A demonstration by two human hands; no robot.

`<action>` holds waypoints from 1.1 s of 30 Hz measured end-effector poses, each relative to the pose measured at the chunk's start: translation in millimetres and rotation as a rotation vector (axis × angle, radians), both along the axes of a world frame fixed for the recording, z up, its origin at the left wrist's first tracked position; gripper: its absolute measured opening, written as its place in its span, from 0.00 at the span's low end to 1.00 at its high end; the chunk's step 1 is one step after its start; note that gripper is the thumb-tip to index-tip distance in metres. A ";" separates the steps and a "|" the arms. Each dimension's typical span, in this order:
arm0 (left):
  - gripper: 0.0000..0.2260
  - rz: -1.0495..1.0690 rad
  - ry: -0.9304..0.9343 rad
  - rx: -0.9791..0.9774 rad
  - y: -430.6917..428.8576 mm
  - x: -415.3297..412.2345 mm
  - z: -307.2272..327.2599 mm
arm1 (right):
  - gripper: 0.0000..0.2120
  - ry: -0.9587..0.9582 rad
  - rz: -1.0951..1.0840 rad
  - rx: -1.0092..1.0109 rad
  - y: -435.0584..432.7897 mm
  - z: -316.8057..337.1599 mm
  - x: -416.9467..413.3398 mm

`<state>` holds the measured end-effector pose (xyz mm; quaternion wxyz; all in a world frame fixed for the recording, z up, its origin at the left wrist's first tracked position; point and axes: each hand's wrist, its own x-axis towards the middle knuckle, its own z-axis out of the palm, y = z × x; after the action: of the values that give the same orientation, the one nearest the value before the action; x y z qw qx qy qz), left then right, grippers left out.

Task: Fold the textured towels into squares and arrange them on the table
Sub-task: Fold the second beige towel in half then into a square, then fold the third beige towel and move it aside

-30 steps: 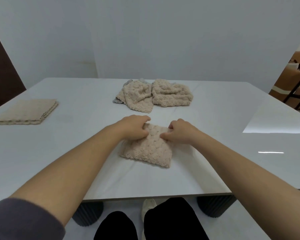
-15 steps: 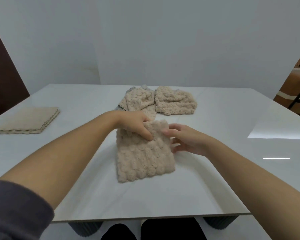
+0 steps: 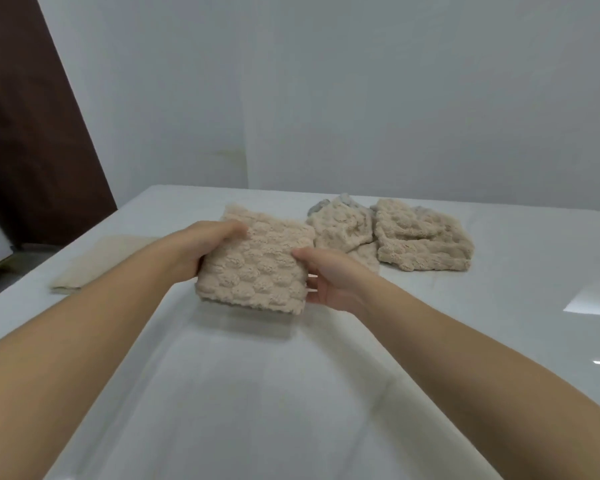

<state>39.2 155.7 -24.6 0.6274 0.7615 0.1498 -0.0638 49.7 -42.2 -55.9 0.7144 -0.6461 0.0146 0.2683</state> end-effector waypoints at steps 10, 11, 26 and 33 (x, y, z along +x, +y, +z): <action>0.09 0.244 -0.069 0.302 71.5 168.4 -23.2 | 0.03 -0.138 -0.122 -0.223 83.5 8.8 164.2; 0.15 0.254 -0.104 0.328 74.4 185.4 -27.3 | 0.03 -0.147 -0.139 -0.242 88.7 7.8 179.8; 0.26 -0.384 -0.314 1.213 98.2 262.6 -80.8 | 0.29 -0.936 0.364 -1.297 121.4 -44.5 258.2; 0.26 -0.539 -0.259 1.273 107.2 273.3 -92.5 | 0.29 -0.872 0.424 -1.411 135.0 -62.9 270.1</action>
<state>312.4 262.9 -117.2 0.0350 0.9927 -0.1121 -0.0259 319.8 92.8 -118.8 0.0216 -0.9741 -0.2190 0.0518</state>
